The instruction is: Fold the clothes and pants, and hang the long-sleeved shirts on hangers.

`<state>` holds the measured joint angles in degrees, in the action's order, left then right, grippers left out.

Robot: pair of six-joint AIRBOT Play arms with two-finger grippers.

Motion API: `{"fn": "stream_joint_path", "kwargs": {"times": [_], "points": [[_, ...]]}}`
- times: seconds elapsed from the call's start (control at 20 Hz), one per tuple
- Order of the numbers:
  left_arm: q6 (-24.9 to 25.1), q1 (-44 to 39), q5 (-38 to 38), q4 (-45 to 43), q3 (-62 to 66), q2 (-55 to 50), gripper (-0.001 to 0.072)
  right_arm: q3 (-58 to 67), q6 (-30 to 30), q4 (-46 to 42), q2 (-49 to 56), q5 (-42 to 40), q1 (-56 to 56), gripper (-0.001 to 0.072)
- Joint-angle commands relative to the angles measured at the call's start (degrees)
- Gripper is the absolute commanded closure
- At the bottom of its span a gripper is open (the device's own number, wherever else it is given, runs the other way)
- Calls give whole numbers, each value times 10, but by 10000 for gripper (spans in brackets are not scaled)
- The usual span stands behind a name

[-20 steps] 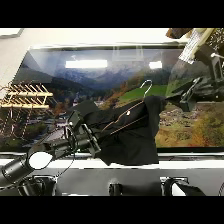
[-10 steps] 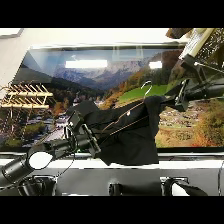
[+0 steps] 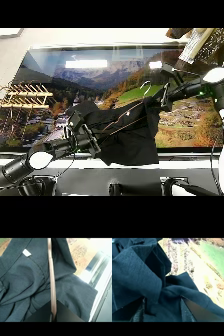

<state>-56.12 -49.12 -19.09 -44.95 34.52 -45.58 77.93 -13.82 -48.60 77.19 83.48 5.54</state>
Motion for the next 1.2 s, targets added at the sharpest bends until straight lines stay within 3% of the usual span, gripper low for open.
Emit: {"fn": "stream_joint_path", "kwargs": {"times": [0.0, 0.7, 0.85, 1.15], "points": [[0, 0, 0, 0, 0, 0, 688, 0, 13, -4, 6, -7, -5, 286], [0, 0, -7, 0, 0, 0, 688, 1, 14, -63, -44, -55, -4, 267], [0, 0, -20, 0, 0, 0, 688, 1, 10, -108, -61, -55, -4, 229], [0, 0, -20, 0, 0, 0, 688, 1, -14, -97, -19, -43, -5, 185]]}}
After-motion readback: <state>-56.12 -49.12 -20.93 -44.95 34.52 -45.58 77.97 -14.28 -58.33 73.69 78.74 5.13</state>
